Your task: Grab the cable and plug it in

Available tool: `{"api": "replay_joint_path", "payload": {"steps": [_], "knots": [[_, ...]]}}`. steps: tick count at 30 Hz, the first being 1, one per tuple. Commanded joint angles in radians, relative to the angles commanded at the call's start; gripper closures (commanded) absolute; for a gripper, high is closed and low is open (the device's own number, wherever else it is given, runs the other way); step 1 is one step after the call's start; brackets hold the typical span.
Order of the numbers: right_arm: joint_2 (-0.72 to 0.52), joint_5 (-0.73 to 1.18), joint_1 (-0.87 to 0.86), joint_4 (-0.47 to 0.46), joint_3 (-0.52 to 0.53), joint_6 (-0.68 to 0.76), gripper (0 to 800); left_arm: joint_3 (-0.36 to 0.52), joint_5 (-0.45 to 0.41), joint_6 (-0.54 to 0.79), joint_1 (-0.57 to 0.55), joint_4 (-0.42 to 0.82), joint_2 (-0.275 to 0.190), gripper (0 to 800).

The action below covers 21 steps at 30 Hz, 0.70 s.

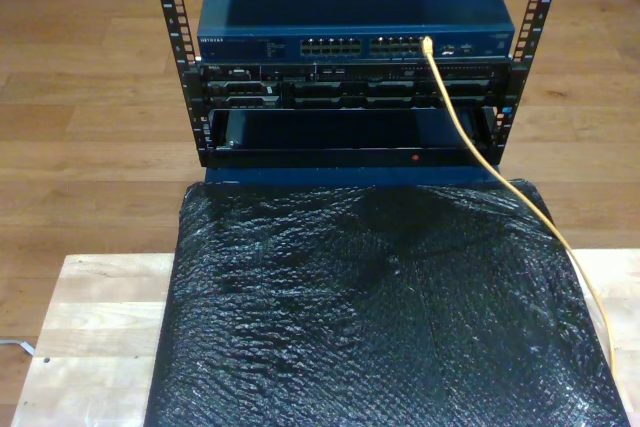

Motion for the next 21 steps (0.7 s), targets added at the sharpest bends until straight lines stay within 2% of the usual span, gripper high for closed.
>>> {"api": "replay_joint_path", "payload": {"steps": [5, 14, 21], "knots": [[-0.043, 0.000, -0.071, 0.000, 0.078, -0.081, 2, 0.000, 0.000, 0.000, 0.000, 0.000, 0.000, 0], [-0.048, -0.051, -0.074, -0.005, 0.195, -0.081, 2, 0.000, 0.000, 0.000, 0.000, 0.000, 0.000, 0], [-0.048, -0.173, -0.072, -0.018, 0.296, -0.080, 2, 0.000, -0.002, 0.000, 0.000, 0.000, 0.000, 0]]}}
